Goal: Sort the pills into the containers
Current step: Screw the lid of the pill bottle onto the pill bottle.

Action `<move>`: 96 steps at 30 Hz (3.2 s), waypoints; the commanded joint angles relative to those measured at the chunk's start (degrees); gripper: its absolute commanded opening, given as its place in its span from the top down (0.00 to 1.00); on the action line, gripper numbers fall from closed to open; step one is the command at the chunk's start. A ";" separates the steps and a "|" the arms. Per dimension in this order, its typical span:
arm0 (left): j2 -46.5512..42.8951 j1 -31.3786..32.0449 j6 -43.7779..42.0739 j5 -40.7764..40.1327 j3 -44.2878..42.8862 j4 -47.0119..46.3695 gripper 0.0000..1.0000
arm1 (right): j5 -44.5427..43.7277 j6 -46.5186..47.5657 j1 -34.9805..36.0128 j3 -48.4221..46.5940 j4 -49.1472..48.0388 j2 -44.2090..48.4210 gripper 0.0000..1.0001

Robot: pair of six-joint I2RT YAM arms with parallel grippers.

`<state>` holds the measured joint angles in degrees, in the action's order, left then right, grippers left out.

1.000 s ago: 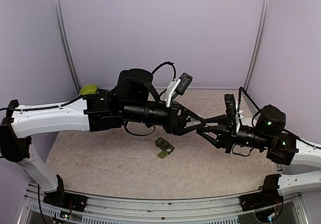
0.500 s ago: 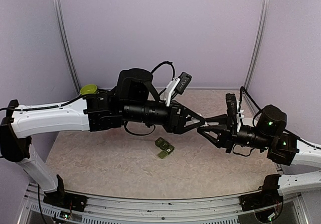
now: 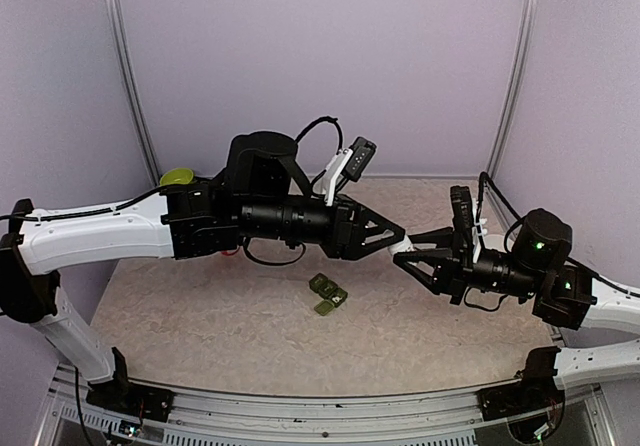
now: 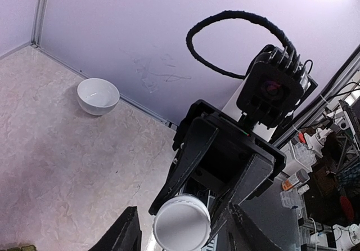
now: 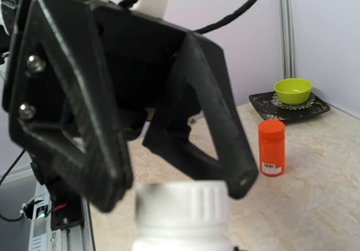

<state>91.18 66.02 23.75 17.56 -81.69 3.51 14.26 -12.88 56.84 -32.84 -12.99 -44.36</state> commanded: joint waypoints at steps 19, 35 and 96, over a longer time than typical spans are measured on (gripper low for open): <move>0.63 0.30 -0.72 2.67 -0.35 0.71 0.58 | -0.37 0.28 0.16 -0.88 -0.02 0.76 1.00; -0.19 -0.02 -0.40 3.11 0.39 -0.97 0.57 | -0.51 0.33 0.12 -0.26 0.16 1.33 1.00; -3.64 3.92 -24.25 15.88 3.20 -1.45 0.55 | 24.68 -24.13 0.12 3.04 -16.80 -1.60 1.00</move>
<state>87.05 69.73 -0.58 33.36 -78.26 3.03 39.44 -37.28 56.88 -29.36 -30.00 -46.15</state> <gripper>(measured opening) 0.458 0.311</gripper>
